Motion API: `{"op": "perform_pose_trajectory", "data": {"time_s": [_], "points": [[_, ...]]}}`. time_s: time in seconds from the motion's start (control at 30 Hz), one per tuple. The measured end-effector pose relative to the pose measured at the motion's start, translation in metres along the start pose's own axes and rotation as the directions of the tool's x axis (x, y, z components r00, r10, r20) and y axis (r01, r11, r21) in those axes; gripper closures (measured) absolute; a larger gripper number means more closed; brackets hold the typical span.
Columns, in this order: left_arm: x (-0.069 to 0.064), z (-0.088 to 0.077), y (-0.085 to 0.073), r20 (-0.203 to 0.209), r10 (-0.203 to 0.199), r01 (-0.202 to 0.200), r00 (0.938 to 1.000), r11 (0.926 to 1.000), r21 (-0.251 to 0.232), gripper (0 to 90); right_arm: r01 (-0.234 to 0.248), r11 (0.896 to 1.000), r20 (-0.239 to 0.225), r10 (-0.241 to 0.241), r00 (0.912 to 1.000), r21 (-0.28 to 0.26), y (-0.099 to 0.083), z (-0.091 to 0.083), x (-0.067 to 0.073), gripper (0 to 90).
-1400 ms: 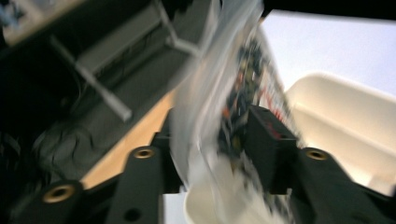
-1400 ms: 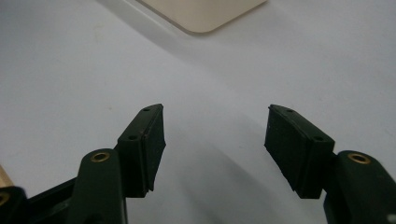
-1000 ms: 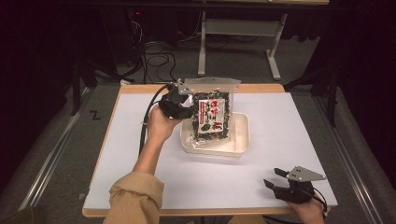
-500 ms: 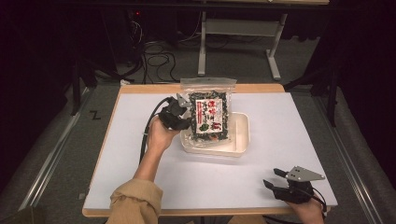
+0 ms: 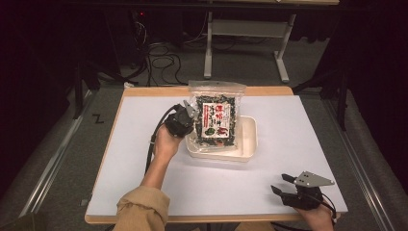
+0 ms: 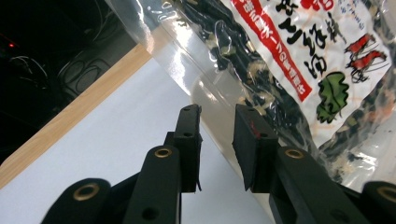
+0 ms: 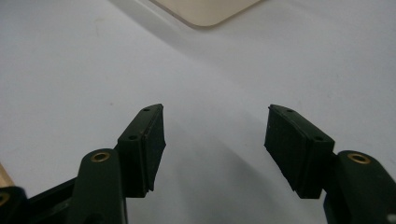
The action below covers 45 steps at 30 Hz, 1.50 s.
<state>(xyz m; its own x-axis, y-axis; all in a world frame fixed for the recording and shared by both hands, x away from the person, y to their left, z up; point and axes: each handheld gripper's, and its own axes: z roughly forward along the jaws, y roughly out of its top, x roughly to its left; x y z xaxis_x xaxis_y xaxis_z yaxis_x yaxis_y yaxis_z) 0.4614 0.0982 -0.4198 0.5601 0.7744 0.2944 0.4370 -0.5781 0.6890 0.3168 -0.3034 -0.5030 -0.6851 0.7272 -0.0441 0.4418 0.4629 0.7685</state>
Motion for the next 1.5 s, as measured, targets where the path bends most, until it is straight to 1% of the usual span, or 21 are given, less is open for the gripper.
{"op": "perform_pose_trajectory", "data": {"time_s": [0.03, 0.07, 0.1, 0.13, 0.23, 0.27, 0.33, 0.5, 0.6, 0.7, 0.77, 0.87, 1.0, 1.03, 1.1, 1.17, 1.23, 1.3, 1.33, 1.4, 1.5], "points": [[0.000, 0.000, 0.000, 0.000, 0.000, 0.000, 1.0000, 1.0000, 0.000, 70.0, 0.000, 1.000, 0.000, 0.000, 1.0000, 0.000, 0.000, 0.000, 0.000, 38.5], [-0.003, 0.001, -0.001, 0.019, 0.004, -0.004, 0.9998, 1.0000, 0.004, 68.1, -0.001, 1.000, 0.000, 0.001, 1.0000, 0.002, 0.000, 0.000, 0.000, 38.5], [-0.003, 0.001, -0.001, 0.019, 0.004, -0.004, 0.9998, 1.0000, 0.004, 66.5, -0.001, 1.000, 0.000, 0.001, 1.0000, 0.002, 0.000, 0.000, 0.000, 38.5], [-0.006, 0.001, -0.002, 0.037, -0.002, 0.002, 0.9993, 1.0000, 0.003, 64.8, 0.004, 1.000, -0.001, -0.004, 1.0000, 0.002, 0.000, 0.000, 0.000, 38.5], [-0.008, 0.001, -0.005, 0.050, -0.013, 0.013, 0.9987, 0.9999, -0.004, 62.7, 0.005, 1.000, -0.001, -0.005, 1.0000, 0.003, 0.000, 0.000, 0.000, 38.5], [-0.009, -0.001, -0.007, 0.062, -0.022, 0.022, 0.9979, 0.9997, -0.013, 62.4, 0.005, 1.000, -0.001, -0.005, 1.0000, 0.002, 0.000, 0.000, 0.000, 38.5], [-0.011, -0.004, -0.010, 0.071, -0.019, 0.020, 0.9973, 0.9996, -0.017, 62.5, 0.003, 1.000, -0.002, -0.003, 1.0000, 0.002, 0.000, 0.000, 0.000, 38.5], [-0.015, -0.013, -0.017, 0.118, -0.028, 0.029, 0.9927, 0.9996, -0.007, 64.2, 0.009, 1.000, -0.001, -0.009, 1.0000, 0.006, 0.000, 0.001, 0.001, 38.5], [-0.016, -0.018, -0.021, 0.157, -0.066, 0.068, 0.9854, 0.9976, -0.011, 64.9, 0.010, 1.000, -0.002, -0.010, 1.0000, 0.007, 0.001, 0.001, 0.001, 38.5], [-0.014, -0.024, -0.027, 0.197, -0.112, 0.121, 0.9740, 0.9921, -0.034, 64.8, 0.012, 1.000, -0.002, -0.012, 0.9999, 0.009, 0.001, 0.002, 0.001, 38.5], [-0.014, -0.027, -0.031, 0.215, -0.130, 0.143, 0.9678, 0.9886, -0.045, 64.4, 0.013, 1.000, -0.001, -0.013, 0.9999, 0.008, 0.001, 0.002, 0.001, 38.5], [-0.014, -0.035, -0.035, 0.231, -0.152, 0.171, 0.9610, 0.9831, -0.065, 63.4, 0.008, 1.000, 0.000, -0.008, 1.0000, 0.006, 0.001, 0.001, 0.001, 38.5], [-0.013, -0.048, -0.042, 0.253, -0.184, 0.214, 0.9498, 0.9720, -0.097, 61.6, 0.004, 1.000, 0.000, -0.004, 1.0000, 0.005, 0.002, 0.001, 0.002, 38.5], [-0.013, -0.048, -0.042, 0.253, -0.184, 0.214, 0.9498, 0.9720, -0.097, 61.0, 0.004, 1.000, 0.000, -0.004, 1.0000, 0.005, 0.002, 0.001, 0.002, 38.5], [-0.012, -0.058, -0.047, 0.265, -0.199, 0.236, 0.9434, 0.9648, -0.116, 60.2, 0.002, 1.000, 0.001, -0.002, 1.0000, 0.003, 0.002, 0.001, 0.001, 38.5], [-0.013, -0.064, -0.052, 0.270, -0.206, 0.248, 0.9406, 0.9601, -0.130, 59.3, 0.001, 1.000, 0.000, -0.001, 1.0000, 0.002, 0.002, 0.001, 0.001, 38.5], [-0.013, -0.067, -0.054, 0.273, -0.210, 0.253, 0.9389, 0.9582, -0.134, 58.5, 0.001, 1.000, 0.000, -0.001, 1.0000, 0.002, 0.002, 0.001, 0.001, 38.5], [-0.014, -0.076, -0.060, 0.276, -0.225, 0.273, 0.9345, 0.9505, -0.148, 57.9, 0.001, 1.000, 0.000, -0.001, 1.0000, 0.001, 0.002, 0.001, 0.001, 38.5], [-0.014, -0.078, -0.062, 0.274, -0.230, 0.278, 0.9338, 0.9488, -0.150, 57.5, 0.000, 1.000, 0.000, 0.000, 1.0000, 0.001, 0.002, 0.001, 0.001, 38.5], [-0.014, -0.082, -0.066, 0.278, -0.231, 0.279, 0.9325, 0.9490, -0.147, 55.8, 0.003, 1.000, -0.001, -0.003, 1.0000, 0.003, 0.002, 0.001, 0.000, 38.5], [-0.013, -0.088, -0.072, 0.286, -0.240, 0.291, 0.9275, 0.9448, -0.150, 54.5, 0.002, 1.000, -0.001, -0.002, 1.0000, 0.004, 0.002, 0.001, 0.000, 38.6]]}}
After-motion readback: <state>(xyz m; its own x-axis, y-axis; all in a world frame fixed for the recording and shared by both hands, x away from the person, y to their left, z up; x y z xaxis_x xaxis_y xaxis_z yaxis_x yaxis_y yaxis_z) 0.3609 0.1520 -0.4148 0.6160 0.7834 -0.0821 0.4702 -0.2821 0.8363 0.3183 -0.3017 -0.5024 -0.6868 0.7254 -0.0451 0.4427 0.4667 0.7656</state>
